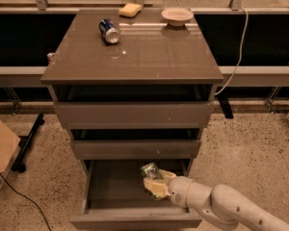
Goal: Pick green can from bottom drawer and place on counter
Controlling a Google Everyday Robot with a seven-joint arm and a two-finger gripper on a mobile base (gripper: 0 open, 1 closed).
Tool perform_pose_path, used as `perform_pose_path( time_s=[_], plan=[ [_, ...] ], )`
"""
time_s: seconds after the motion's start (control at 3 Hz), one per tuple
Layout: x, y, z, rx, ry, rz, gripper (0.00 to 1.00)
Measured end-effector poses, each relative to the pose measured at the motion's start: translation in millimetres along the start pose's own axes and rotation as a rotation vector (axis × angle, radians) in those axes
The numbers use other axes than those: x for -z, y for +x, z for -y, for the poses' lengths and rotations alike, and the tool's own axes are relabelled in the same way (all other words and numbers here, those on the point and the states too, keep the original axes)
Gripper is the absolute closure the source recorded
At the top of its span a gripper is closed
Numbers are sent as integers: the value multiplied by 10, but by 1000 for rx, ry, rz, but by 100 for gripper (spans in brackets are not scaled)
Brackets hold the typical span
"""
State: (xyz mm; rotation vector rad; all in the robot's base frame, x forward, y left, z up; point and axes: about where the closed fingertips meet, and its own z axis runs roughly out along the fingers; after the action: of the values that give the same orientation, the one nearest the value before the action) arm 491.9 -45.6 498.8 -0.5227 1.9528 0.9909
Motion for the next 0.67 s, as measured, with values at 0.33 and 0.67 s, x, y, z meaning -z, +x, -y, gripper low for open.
perform_pose_path(
  time_s=[0.33,0.67],
  plan=[
    [387,-366,-407,74,31,9,100],
    [773,-835,-704,179,60,-4,100]
  ],
)
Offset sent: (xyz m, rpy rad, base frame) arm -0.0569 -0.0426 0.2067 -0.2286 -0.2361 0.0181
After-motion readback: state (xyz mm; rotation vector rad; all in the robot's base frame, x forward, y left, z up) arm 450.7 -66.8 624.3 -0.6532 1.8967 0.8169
